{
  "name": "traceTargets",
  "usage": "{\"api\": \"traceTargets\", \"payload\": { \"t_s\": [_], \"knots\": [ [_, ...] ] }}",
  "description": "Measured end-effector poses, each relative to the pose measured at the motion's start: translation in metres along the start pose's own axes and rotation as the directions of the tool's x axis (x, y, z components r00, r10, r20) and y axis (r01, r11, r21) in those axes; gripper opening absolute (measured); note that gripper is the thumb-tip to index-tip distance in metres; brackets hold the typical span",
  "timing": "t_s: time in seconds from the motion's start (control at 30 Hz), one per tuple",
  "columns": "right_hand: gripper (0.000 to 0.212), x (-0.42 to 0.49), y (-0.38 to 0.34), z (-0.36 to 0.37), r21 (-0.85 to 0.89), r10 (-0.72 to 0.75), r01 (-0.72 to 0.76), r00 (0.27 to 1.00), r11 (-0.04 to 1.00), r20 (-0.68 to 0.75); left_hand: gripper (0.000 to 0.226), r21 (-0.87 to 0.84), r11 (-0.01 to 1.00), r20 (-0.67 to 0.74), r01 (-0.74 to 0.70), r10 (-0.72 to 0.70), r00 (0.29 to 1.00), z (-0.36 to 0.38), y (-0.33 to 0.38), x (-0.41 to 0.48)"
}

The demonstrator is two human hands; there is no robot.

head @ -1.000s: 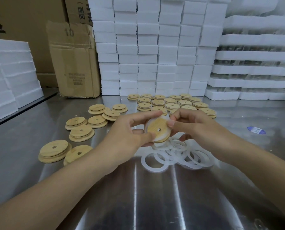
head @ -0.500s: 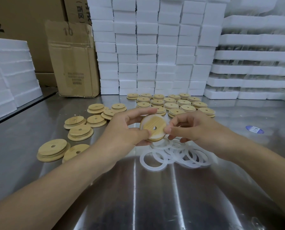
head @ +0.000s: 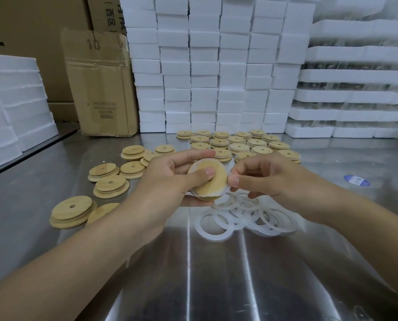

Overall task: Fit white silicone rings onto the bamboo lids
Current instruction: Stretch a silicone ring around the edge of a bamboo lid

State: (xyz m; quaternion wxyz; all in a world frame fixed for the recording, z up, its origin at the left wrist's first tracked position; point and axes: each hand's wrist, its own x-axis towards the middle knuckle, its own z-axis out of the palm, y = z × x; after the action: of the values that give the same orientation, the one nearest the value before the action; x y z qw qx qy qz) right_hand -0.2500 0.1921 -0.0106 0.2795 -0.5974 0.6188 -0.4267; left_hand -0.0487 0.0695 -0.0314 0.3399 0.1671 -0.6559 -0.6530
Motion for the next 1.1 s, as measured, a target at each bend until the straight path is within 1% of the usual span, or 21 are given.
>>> {"api": "traceTargets", "payload": {
  "t_s": [0.13,0.3,0.37,0.47,0.53,0.6,0.67,0.73,0.87,1.0,1.1],
  "knots": [
    [0.019,0.000,0.001,0.007,-0.006,0.021,-0.022,0.998,1.000,-0.066,0.031,0.002,1.000,-0.036,-0.008,0.008,0.999,0.003,-0.004,-0.001],
    [0.024,-0.002,-0.004,0.010,-0.029,0.039,-0.042,0.996,0.999,-0.076,0.031,0.052,0.997,-0.086,-0.055,0.059,0.995,0.005,-0.003,-0.002],
    [0.025,-0.003,-0.006,0.012,-0.026,0.034,-0.036,0.996,0.999,-0.078,0.030,0.086,0.995,-0.089,-0.041,0.048,0.995,0.006,-0.003,-0.002],
    [0.021,-0.002,-0.005,0.014,-0.016,0.015,-0.016,0.998,1.000,-0.058,0.020,0.146,0.989,-0.096,-0.006,0.020,0.995,0.009,-0.003,-0.004],
    [0.019,-0.001,-0.004,0.014,-0.030,-0.009,0.008,1.000,1.000,-0.022,0.016,0.096,0.995,-0.106,0.027,-0.016,0.994,0.009,-0.001,-0.004],
    [0.017,-0.001,-0.005,0.012,-0.033,-0.042,0.042,0.999,0.999,0.006,0.021,0.007,0.997,-0.111,0.074,-0.073,0.991,0.006,0.000,-0.003],
    [0.016,-0.002,-0.006,0.009,-0.051,-0.095,0.096,0.995,0.994,0.006,0.029,-0.068,0.991,-0.095,0.117,-0.123,0.988,0.006,0.000,-0.003],
    [0.015,-0.003,-0.007,0.009,-0.076,-0.122,0.120,0.992,0.990,-0.016,0.031,-0.075,0.988,-0.069,0.139,-0.144,0.987,0.008,-0.004,-0.005],
    [0.018,-0.003,-0.008,0.013,-0.086,-0.099,0.091,0.991,0.992,-0.093,0.032,-0.085,0.991,-0.093,0.101,-0.109,0.990,0.012,-0.005,-0.006],
    [0.016,-0.004,-0.009,0.017,-0.067,-0.073,0.067,0.994,0.995,-0.087,0.035,-0.067,0.997,-0.117,0.047,-0.055,0.992,0.014,-0.005,-0.006],
    [0.013,-0.003,-0.008,0.018,-0.026,-0.071,0.069,0.994,0.997,-0.087,0.033,-0.089,0.995,-0.131,0.054,-0.065,0.989,0.015,-0.007,-0.006]
  ]
}}
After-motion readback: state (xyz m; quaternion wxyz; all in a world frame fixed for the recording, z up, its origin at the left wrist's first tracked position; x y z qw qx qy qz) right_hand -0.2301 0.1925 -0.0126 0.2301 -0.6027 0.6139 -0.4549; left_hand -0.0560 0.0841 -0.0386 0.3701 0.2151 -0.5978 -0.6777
